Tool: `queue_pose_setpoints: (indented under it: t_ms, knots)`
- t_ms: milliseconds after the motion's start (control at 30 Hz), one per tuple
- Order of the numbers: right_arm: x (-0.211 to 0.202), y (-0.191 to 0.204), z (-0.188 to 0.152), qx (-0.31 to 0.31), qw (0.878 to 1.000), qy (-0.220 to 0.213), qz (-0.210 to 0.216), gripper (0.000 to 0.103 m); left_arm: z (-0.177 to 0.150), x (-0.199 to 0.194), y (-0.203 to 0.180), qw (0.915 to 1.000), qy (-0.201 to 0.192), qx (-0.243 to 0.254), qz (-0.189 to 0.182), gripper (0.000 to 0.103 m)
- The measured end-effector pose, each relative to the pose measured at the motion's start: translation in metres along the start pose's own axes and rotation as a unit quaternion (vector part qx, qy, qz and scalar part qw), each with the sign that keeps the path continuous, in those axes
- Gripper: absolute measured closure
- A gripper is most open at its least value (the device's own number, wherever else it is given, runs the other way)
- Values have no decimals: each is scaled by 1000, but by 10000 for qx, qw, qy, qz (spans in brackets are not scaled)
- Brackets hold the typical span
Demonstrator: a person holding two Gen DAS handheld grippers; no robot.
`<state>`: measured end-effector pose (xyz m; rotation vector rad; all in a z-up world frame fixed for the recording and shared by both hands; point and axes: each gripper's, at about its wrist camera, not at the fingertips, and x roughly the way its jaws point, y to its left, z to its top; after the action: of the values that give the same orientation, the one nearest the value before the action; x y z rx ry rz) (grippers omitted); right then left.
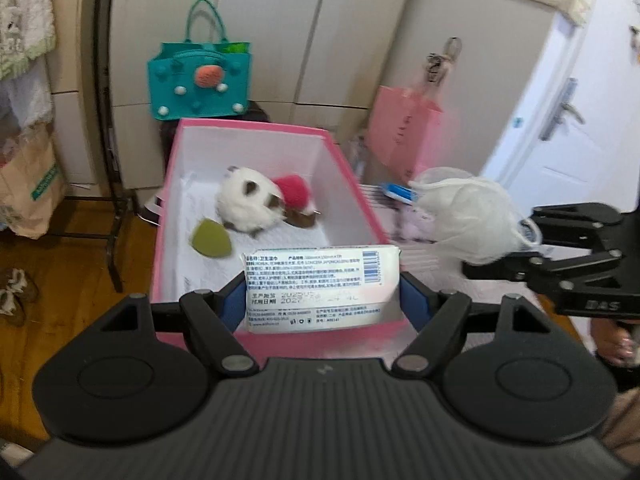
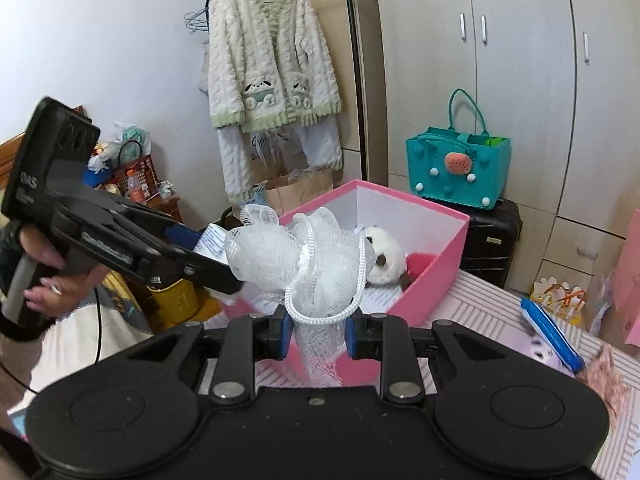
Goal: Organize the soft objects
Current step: 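Carry the packet in the left tool and the bath puff in the right tool over the box, then open the left tool to drop the packet while the right tool drops the bath puff in the box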
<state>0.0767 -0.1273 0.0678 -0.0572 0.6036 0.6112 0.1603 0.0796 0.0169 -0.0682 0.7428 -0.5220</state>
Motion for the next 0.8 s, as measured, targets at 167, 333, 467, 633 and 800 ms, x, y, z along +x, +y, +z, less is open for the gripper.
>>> queue_pose_setpoints:
  t_ms: [167, 333, 467, 633, 800]
  knots:
    - [50, -7, 24, -350, 9989, 209, -228, 73, 19, 49, 8, 9991, 240, 161, 295, 27]
    - [113, -11, 36, -1224, 9868, 777, -720, 73, 20, 86, 9, 9932, 428, 700, 830, 27]
    - [141, -26, 42, -1255, 9834, 1194, -539, 73, 29, 111, 21, 9947, 897, 297, 410, 26]
    - [161, -37, 48, -1369, 9774, 1442, -716, 71, 42, 137, 39, 9897, 1371, -257, 311, 28]
    - [167, -47, 48, -1288, 9771, 1559, -658, 70, 47, 143, 50, 9876, 1388, -658, 323, 28]
